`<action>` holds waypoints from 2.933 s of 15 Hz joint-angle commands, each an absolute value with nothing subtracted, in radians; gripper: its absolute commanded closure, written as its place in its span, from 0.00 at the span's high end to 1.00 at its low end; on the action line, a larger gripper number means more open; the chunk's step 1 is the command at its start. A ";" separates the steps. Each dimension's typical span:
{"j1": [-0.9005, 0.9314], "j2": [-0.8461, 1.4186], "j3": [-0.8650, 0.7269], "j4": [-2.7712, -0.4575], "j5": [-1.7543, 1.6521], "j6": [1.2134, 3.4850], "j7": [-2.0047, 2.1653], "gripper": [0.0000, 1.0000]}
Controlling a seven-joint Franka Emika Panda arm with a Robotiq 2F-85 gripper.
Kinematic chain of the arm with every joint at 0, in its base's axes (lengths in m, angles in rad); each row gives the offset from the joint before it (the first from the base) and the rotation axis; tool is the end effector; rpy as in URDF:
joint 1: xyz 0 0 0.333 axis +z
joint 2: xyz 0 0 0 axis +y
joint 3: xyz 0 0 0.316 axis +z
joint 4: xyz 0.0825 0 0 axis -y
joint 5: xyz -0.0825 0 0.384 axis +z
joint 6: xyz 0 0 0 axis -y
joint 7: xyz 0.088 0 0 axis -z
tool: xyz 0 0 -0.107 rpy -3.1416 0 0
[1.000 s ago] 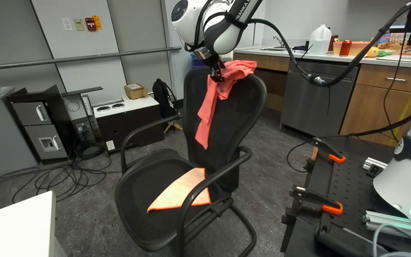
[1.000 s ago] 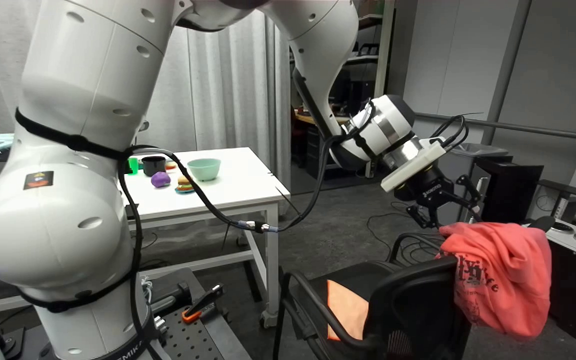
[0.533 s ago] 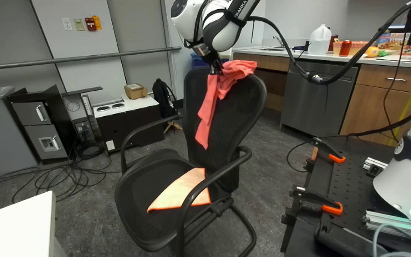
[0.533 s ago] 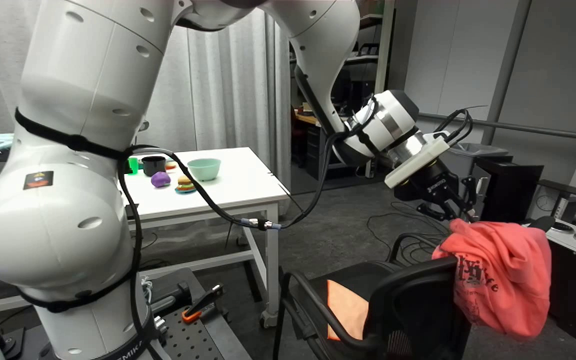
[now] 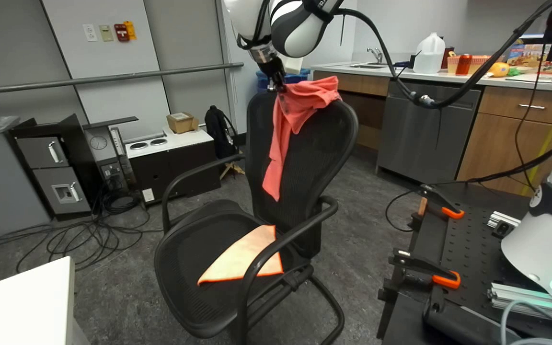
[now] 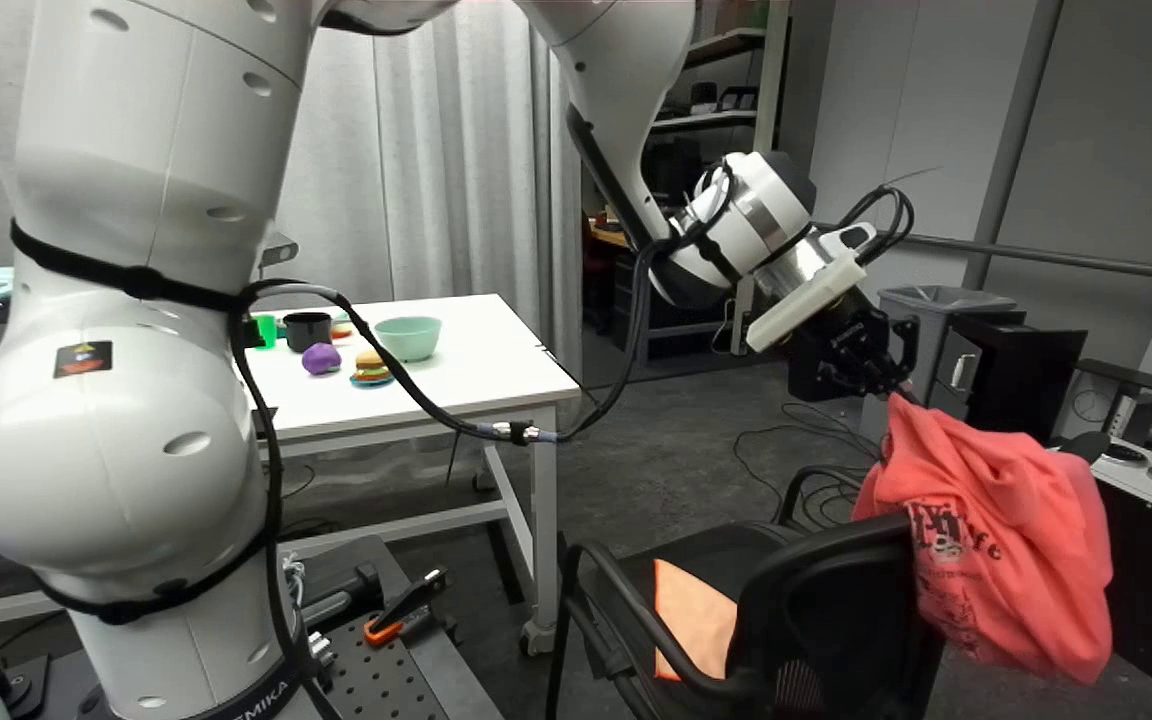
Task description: Remove the orange shirt from the backrest of the black chair
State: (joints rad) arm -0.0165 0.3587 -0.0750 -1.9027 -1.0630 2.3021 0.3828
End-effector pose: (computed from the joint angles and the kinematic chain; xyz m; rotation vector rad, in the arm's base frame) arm 0.6319 -0.0735 0.3249 2.3142 0.3112 0.1825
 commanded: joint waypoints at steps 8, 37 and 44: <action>0.024 -0.038 -0.022 -2.263 -1.155 2.766 0.655 0.01; 0.003 0.096 -0.016 -2.001 -1.600 3.223 1.506 0.01; -0.036 0.218 -0.023 -2.131 -1.268 3.193 1.265 0.01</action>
State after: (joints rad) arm -0.0091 0.1632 -0.0355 -2.0668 -1.4632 3.2013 1.4177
